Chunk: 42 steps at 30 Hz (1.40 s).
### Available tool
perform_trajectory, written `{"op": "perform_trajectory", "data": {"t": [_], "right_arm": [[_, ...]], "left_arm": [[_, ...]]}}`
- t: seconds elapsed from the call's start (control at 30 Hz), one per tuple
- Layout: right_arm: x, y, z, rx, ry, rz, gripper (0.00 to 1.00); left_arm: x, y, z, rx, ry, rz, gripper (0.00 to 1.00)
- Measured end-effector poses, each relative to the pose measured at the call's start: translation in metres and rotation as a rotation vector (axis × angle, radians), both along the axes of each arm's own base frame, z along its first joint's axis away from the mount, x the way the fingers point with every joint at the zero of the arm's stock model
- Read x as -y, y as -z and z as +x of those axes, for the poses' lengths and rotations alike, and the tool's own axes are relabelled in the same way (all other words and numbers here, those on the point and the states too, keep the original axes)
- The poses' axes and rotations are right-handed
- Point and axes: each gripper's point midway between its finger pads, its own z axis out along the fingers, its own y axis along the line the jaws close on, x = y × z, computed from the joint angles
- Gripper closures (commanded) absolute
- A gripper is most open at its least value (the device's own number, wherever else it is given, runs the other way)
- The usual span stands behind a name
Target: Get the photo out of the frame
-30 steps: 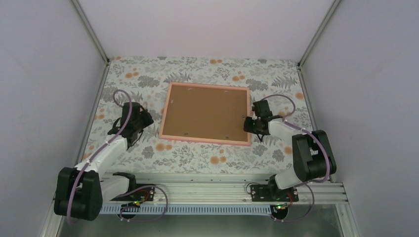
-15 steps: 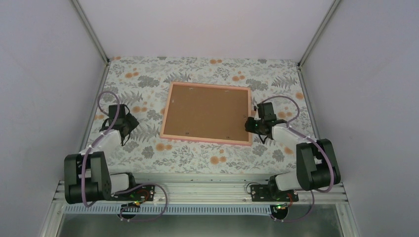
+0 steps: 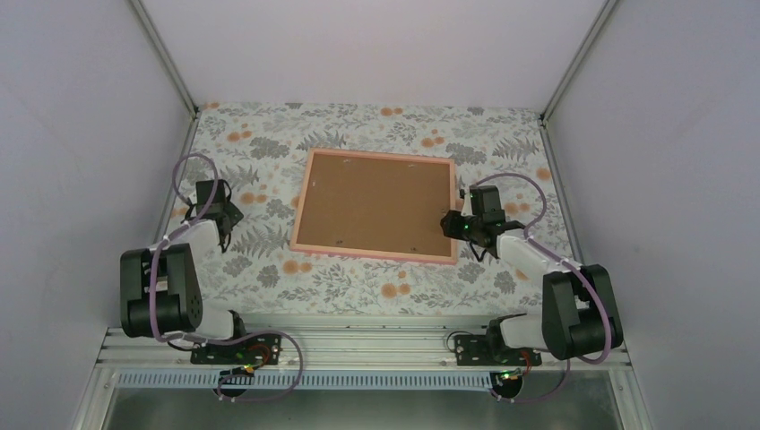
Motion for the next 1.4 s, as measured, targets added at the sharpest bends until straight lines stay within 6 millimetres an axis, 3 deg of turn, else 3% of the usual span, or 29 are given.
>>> {"op": "perform_trajectory", "data": {"t": [0.33,0.47,0.77,0.9,1.07,1.17,1.3,1.4], "right_arm": [[0.000,0.004,-0.005,-0.008,-0.007,0.004,0.63],[0.000,0.004,-0.005,-0.006,-0.007,0.004,0.62],[-0.001,0.004,-0.006,-0.006,-0.008,0.005,0.59],[-0.001,0.005,-0.007,-0.014,-0.012,0.008,0.57],[-0.003,0.006,-0.010,-0.024,-0.017,0.009,0.54],[-0.005,0.007,-0.012,-0.032,-0.021,0.007,0.51],[-0.003,0.010,-0.015,-0.049,-0.014,-0.002,0.48],[0.000,0.012,-0.017,-0.062,-0.002,-0.012,0.41]], "left_arm": [[-0.012,0.004,0.023,-0.014,-0.008,0.054,0.78],[-0.012,0.008,0.021,-0.030,-0.005,0.053,0.69],[-0.010,0.006,0.019,-0.034,-0.005,0.045,0.59],[-0.004,-0.005,0.018,-0.015,0.010,0.039,0.53],[0.026,-0.025,0.022,0.034,0.098,0.023,0.47],[0.057,-0.033,0.022,0.044,0.191,0.005,0.44],[0.095,-0.036,0.017,0.041,0.316,-0.029,0.42],[0.113,-0.032,0.010,0.026,0.387,-0.059,0.40]]}}
